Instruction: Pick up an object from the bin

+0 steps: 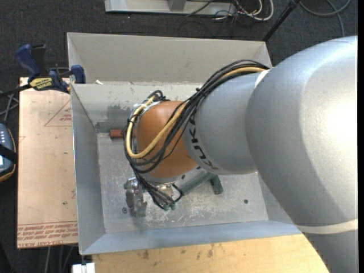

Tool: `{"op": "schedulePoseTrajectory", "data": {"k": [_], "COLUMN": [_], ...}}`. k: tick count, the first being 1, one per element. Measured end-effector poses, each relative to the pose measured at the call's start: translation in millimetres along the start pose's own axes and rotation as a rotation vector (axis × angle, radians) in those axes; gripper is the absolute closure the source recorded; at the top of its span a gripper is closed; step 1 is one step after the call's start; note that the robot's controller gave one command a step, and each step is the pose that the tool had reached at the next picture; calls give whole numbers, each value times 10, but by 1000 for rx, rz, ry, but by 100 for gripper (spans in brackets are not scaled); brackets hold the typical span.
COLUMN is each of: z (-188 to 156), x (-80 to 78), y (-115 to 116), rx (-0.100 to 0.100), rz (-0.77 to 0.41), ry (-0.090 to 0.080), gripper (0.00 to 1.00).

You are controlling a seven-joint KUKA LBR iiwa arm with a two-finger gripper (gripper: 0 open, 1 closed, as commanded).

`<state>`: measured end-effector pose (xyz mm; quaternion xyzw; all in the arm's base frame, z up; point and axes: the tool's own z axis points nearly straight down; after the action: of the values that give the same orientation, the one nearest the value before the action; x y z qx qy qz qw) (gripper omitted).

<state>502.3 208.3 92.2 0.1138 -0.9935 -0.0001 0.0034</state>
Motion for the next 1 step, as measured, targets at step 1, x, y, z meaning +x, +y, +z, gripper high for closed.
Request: {"op": "schedulePoseTrajectory", "data": {"k": [1], "z": [232], "x": [99], "y": [-999], "rx": [2], "rz": [-72], "ry": [-6], "gripper": [0]}}
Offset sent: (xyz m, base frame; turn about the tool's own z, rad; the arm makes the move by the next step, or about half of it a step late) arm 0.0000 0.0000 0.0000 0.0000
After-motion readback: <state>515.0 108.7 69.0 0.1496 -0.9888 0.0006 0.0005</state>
